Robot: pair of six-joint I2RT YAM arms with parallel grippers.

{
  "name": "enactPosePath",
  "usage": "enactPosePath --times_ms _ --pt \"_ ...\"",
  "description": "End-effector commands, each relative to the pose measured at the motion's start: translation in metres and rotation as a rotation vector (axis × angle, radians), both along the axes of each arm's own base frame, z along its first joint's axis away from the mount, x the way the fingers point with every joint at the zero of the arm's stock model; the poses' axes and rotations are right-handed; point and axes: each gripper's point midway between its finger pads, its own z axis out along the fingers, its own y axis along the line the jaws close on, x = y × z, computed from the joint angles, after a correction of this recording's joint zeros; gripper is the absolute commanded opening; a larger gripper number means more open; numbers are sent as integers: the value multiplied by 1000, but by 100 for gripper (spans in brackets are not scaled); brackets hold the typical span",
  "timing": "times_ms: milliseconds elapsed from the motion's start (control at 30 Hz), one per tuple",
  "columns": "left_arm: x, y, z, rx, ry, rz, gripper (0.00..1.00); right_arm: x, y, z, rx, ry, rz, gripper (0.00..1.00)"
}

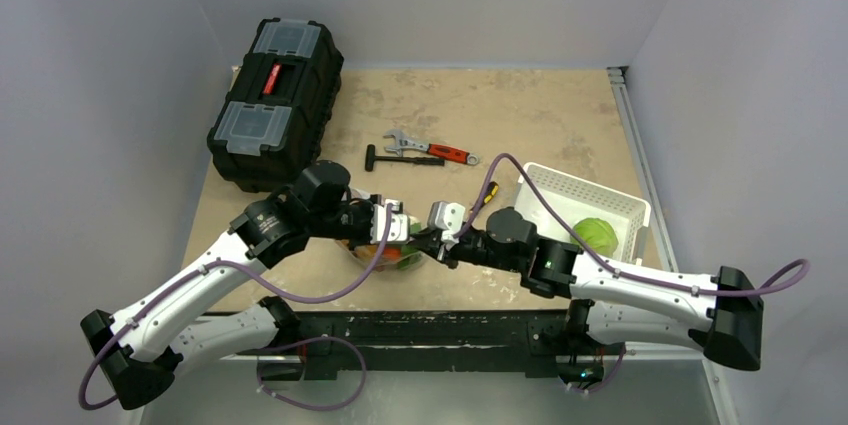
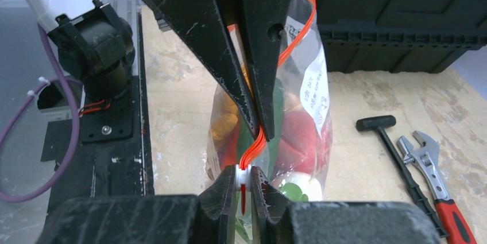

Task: Place the food in the zip-top bag and seal the zipper
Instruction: Zip the zipper food storage bag at the center of the board.

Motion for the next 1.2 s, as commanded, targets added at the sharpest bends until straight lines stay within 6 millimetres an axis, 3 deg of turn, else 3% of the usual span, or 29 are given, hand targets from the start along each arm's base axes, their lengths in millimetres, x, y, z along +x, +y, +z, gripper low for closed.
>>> enactPosePath --times_ms 0,167,467,733,1000,1167 --pt "-13 -11 13 -59 -11 -77 0 12 -2 66 222 -71 -78 0" --pt "-15 -11 15 -68 -11 -83 0 12 -12 67 282 -68 -106 0" --pt "-18 -13 17 -78 0 -98 0 11 11 63 282 -55 -46 0" --pt "-16 -11 17 -74 -12 -89 0 -12 26 59 227 -78 122 0" --pt "-12 -7 18 -70 -43 -61 0 -22 8 54 198 -87 140 0" --pt "-11 -7 17 -68 -44 -59 0 -24 9 49 181 -82 154 0"
